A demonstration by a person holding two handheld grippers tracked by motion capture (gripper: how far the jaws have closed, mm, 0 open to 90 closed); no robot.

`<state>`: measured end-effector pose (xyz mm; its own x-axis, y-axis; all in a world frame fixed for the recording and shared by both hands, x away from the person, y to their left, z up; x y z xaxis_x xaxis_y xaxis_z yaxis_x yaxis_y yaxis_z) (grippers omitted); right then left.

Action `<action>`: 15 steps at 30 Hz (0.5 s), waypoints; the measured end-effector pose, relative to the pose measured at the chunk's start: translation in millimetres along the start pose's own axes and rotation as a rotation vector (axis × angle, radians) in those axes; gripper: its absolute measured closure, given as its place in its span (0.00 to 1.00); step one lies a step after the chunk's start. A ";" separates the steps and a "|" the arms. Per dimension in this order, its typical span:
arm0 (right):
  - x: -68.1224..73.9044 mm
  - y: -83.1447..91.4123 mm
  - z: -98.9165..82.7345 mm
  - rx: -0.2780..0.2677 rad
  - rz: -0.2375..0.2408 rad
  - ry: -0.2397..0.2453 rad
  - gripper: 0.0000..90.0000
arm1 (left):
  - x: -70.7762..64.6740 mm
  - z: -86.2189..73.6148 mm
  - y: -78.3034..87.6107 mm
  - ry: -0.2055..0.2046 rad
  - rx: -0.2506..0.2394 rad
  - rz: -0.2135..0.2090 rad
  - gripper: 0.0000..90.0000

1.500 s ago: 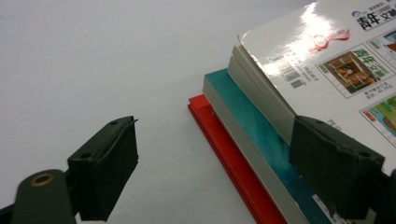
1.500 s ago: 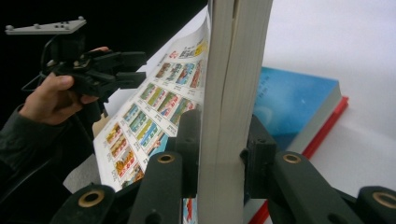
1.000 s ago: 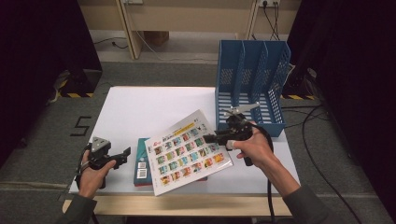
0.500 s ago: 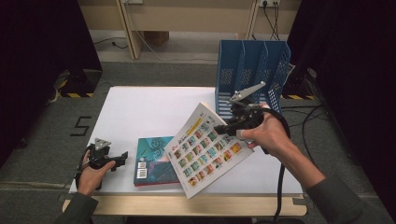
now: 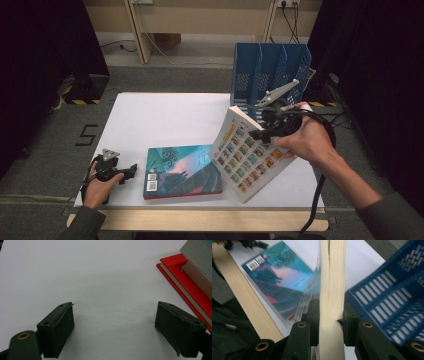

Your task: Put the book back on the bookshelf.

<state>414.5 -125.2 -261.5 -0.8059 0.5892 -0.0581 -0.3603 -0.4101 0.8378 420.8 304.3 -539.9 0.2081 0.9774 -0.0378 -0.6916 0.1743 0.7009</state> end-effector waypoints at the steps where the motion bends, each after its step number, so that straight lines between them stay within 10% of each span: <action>1: -1.3 0.8 -1.7 0.012 -0.012 0.000 0.82 | 0.0 0.1 0.0 0.000 0.000 0.000 0.16; 15: -28.1 -14.6 -30.5 0.096 -0.054 -0.019 0.82 | -0.4 1.0 -1.1 -0.003 0.000 0.000 0.16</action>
<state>428.1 -157.0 -288.7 -0.7770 0.6223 -0.0946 -0.3554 -0.3097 0.8819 422.2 303.6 -539.9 0.2103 0.9770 -0.0357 -0.6915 0.1745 0.7010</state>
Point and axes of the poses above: each handheld gripper's, and its own axes: y roughly backward along the jaws, z roughly out of its top, x roughly to its left, the point moved 8 cm from there along -y, roughly forward along the jaws, and after that the axes turned 2 degrees about -x, right-handed, at the moved point
